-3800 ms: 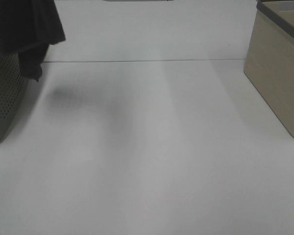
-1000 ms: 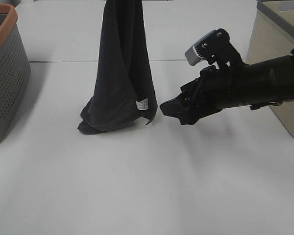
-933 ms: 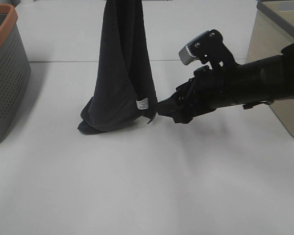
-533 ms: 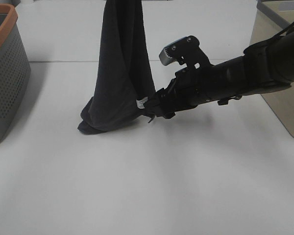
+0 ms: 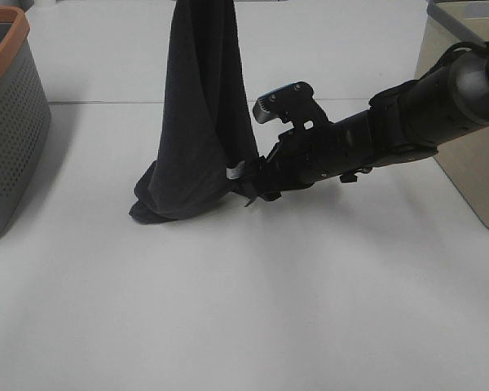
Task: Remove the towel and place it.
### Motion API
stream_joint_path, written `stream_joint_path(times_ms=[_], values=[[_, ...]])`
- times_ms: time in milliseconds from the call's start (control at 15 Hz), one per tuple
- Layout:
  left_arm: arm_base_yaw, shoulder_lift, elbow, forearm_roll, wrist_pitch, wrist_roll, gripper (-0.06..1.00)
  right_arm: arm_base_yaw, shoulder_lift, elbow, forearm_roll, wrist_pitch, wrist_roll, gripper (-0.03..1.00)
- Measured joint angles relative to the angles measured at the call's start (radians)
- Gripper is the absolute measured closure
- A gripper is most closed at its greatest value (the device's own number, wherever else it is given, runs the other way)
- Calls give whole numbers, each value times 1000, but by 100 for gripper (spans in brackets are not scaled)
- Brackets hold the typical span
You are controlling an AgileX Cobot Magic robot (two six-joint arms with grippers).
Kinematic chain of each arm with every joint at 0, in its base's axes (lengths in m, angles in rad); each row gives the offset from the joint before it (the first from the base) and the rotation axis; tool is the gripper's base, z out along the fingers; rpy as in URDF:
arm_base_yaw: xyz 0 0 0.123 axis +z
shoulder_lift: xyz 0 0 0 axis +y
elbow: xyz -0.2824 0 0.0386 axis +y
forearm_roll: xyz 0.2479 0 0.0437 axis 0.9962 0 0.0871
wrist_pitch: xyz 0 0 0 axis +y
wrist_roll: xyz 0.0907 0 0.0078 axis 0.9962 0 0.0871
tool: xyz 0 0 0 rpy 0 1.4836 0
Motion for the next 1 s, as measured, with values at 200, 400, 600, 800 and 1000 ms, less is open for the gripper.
stream_joint_path(times_ms=[200, 400, 600, 800, 1000], values=[[0, 0, 0, 0, 0, 0, 94, 0, 18, -15, 3, -28, 4, 44], [0, 0, 0, 0, 0, 0, 94, 0, 23, -16, 3, -37, 5, 75], [0, 0, 0, 15, 24, 0, 94, 0, 22, -16, 4, -37, 25, 95], [0, -2, 0, 39, 59, -2, 94, 0, -63, 5, 4, -38, 45, 95], [27, -44, 0, 56, 18, -74, 94, 0, -168, 41, -77, -82, 111, 95]])
